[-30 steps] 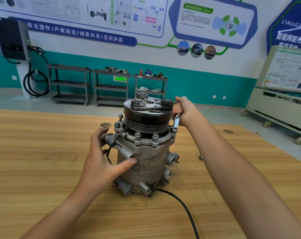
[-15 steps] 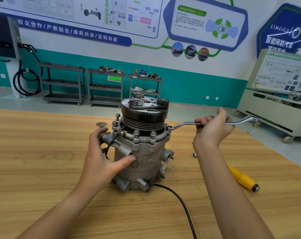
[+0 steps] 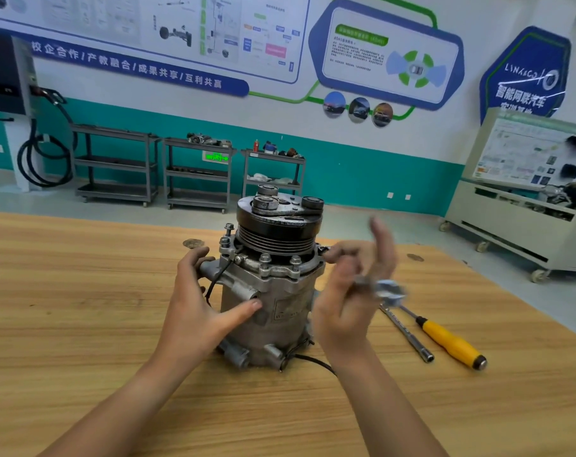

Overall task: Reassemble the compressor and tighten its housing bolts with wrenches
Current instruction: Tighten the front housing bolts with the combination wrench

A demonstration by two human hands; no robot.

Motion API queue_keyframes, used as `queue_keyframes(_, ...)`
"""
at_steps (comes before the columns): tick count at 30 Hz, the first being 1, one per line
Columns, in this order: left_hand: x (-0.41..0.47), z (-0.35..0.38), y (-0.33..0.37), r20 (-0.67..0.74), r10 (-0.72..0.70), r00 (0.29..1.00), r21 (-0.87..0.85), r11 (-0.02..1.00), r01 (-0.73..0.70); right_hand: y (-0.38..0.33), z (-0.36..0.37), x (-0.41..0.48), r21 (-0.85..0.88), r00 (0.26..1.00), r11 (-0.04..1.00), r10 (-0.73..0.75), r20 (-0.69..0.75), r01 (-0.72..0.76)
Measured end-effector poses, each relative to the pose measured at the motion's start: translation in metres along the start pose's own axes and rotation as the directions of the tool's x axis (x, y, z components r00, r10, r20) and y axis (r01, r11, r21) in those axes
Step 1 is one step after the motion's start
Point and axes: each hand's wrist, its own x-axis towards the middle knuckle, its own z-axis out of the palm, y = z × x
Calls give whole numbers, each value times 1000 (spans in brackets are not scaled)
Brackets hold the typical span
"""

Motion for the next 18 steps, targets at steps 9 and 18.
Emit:
queue_keyframes(9, 1, -1, -3, -6, 11, 1000, 8, 1000, -11, -13, 12, 49, 391, 852, 873, 423, -309, -291)
queue_keyframes(18, 1, -1, -5, -2, 18, 1000, 30, 999, -18, 77, -17, 106, 752, 136, 133, 989, -58, -645)
